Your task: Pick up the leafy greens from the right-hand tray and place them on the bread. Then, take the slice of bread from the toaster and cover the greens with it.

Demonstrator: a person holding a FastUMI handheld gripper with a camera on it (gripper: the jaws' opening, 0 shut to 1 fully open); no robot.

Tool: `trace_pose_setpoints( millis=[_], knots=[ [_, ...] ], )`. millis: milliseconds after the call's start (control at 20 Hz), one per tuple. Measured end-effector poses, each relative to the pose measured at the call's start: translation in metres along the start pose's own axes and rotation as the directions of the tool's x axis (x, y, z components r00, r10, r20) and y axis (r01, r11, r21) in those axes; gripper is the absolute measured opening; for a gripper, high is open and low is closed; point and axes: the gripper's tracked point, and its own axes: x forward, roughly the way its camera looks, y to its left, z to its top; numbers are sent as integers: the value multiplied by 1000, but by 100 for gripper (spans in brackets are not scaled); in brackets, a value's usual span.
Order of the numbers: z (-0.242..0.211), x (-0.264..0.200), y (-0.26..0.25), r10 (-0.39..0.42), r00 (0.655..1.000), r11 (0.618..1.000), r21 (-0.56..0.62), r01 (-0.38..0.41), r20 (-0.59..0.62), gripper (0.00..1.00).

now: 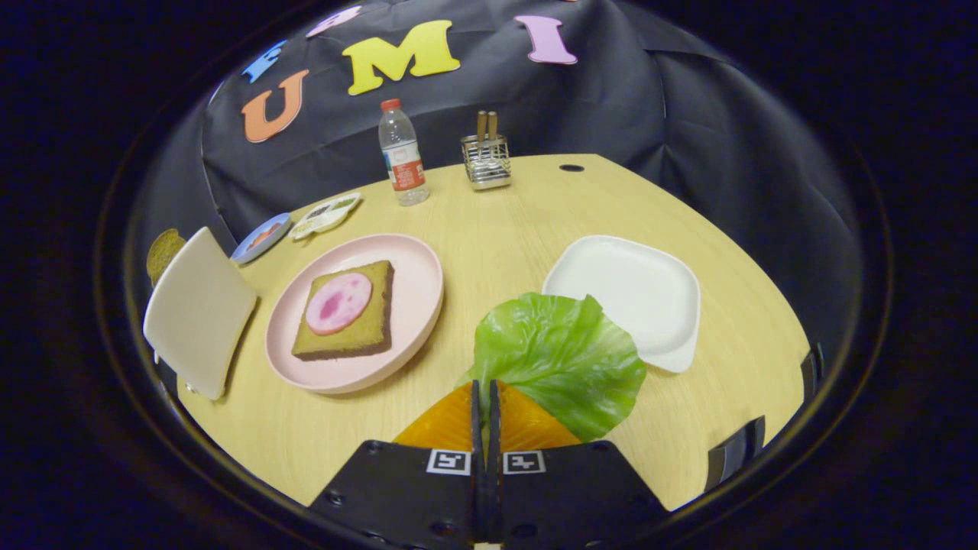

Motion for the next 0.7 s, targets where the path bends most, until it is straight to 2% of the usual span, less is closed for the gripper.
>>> trace_pose_setpoints(
  millis=[450, 700],
  knots=[
    [63, -52, 48, 87, 989, 996, -5, -87, 123, 0],
    [81, -38, 107, 173, 979, 985, -15, -173, 104, 1]
  ],
)
